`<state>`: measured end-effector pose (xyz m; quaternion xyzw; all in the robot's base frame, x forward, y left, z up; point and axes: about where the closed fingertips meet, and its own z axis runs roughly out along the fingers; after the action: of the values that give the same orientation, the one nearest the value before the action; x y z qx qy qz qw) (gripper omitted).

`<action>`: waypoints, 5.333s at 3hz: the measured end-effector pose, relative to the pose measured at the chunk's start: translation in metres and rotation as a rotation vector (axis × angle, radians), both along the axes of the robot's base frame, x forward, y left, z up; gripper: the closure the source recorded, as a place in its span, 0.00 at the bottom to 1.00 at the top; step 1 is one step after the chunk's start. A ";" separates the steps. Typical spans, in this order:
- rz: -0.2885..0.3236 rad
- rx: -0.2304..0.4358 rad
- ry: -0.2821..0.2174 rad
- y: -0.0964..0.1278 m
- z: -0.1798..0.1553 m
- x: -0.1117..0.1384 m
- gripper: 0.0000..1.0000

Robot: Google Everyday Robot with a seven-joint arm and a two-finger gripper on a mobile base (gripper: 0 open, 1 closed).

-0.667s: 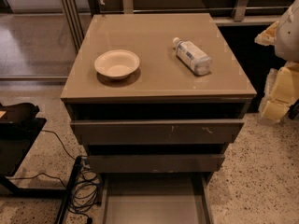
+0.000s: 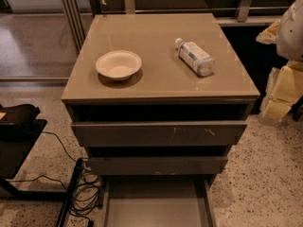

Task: Place blue plastic bottle into bottom drawer

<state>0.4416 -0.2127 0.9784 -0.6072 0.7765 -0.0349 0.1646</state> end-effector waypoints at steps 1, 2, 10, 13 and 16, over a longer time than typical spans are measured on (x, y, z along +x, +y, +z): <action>0.043 0.060 -0.037 0.020 0.000 0.018 0.00; 0.047 0.185 -0.071 0.032 -0.011 0.053 0.00; -0.197 0.423 -0.155 0.078 -0.104 0.251 0.00; -0.359 0.418 -0.148 0.040 -0.139 0.292 0.19; -0.359 0.418 -0.148 0.041 -0.140 0.292 0.88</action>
Offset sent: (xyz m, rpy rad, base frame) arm 0.1017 0.0466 -0.0265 0.3640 -0.1052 0.0503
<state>0.7338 -0.1722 0.8388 -0.4087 0.8477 0.0531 0.3338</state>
